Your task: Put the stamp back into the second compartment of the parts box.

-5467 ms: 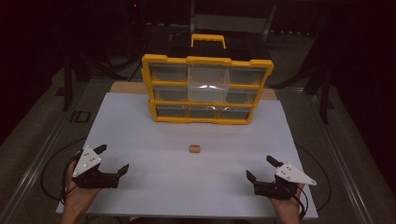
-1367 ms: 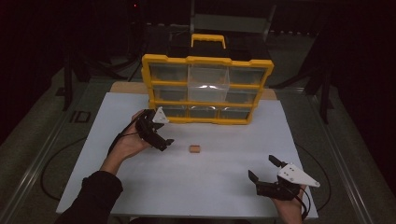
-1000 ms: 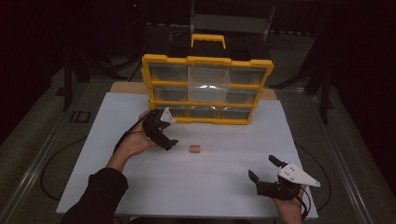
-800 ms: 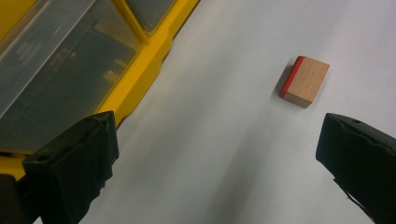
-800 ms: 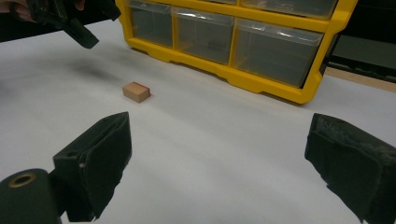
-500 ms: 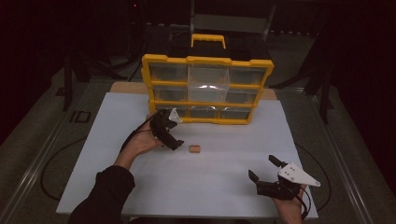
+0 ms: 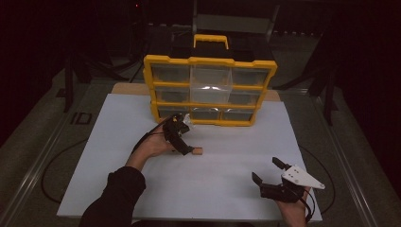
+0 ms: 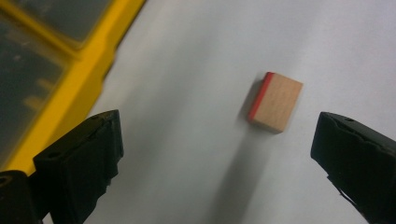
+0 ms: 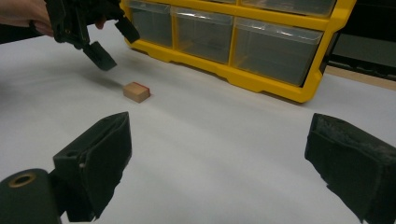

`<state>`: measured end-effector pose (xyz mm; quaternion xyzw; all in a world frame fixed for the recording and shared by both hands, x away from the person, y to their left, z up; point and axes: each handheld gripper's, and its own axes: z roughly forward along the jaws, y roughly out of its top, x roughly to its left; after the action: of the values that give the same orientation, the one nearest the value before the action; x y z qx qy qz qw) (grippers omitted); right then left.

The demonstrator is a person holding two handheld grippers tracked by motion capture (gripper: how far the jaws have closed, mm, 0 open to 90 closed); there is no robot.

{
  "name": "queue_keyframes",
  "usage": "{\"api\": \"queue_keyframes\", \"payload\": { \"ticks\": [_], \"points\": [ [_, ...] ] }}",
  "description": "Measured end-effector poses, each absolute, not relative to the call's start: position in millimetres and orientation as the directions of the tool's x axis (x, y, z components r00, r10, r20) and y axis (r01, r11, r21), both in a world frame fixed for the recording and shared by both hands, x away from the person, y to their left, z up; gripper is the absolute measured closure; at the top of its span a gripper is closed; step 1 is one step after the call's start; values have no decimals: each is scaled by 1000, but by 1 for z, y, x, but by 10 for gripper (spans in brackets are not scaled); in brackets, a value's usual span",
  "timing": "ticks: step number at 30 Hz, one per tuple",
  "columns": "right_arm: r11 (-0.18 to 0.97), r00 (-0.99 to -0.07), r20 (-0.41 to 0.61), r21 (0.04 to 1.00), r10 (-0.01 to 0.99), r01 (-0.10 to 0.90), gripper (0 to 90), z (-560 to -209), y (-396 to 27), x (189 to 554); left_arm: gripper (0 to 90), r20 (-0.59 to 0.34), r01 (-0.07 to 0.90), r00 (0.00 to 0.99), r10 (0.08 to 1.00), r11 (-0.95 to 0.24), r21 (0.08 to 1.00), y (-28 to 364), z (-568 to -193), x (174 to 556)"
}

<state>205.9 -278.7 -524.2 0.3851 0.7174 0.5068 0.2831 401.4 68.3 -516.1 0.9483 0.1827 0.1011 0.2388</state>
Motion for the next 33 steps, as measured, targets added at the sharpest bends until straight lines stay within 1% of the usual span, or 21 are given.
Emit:
{"api": "queue_keyframes", "payload": {
  "ticks": [3,7,11,16,19,22,24,29,33],
  "points": [
    [189,-542,-17,946,840,264,71,-524,-279,206,66,112,300,910,398,-821,486,63,-521,401],
    [190,-540,-17,945,842,266,71,-525,-279,207,100,94,299,916,389,-822,485,57,-525,399],
    [188,-540,-15,945,841,266,70,-525,-279,206,171,81,287,928,364,-836,468,50,-528,396],
    [188,-540,-14,945,841,268,70,-526,-280,207,362,63,261,944,323,-852,454,41,-534,395],
    [189,-542,-14,944,840,269,71,-526,-280,207,469,58,251,951,303,-869,426,37,-538,396],
    [190,-541,-15,944,841,269,71,-526,-280,207,596,33,251,957,290,-877,410,35,-541,396],
    [189,-542,-12,944,840,272,71,-527,-280,207,662,27,257,956,292,-878,405,35,-540,397],
    [193,-543,-16,943,840,271,70,-527,-279,207,670,28,258,957,290,-887,383,34,-538,396],
    [188,-543,-11,944,840,271,71,-527,-279,207,669,18,267,955,297,-883,387,35,-536,396]
  ]
}}
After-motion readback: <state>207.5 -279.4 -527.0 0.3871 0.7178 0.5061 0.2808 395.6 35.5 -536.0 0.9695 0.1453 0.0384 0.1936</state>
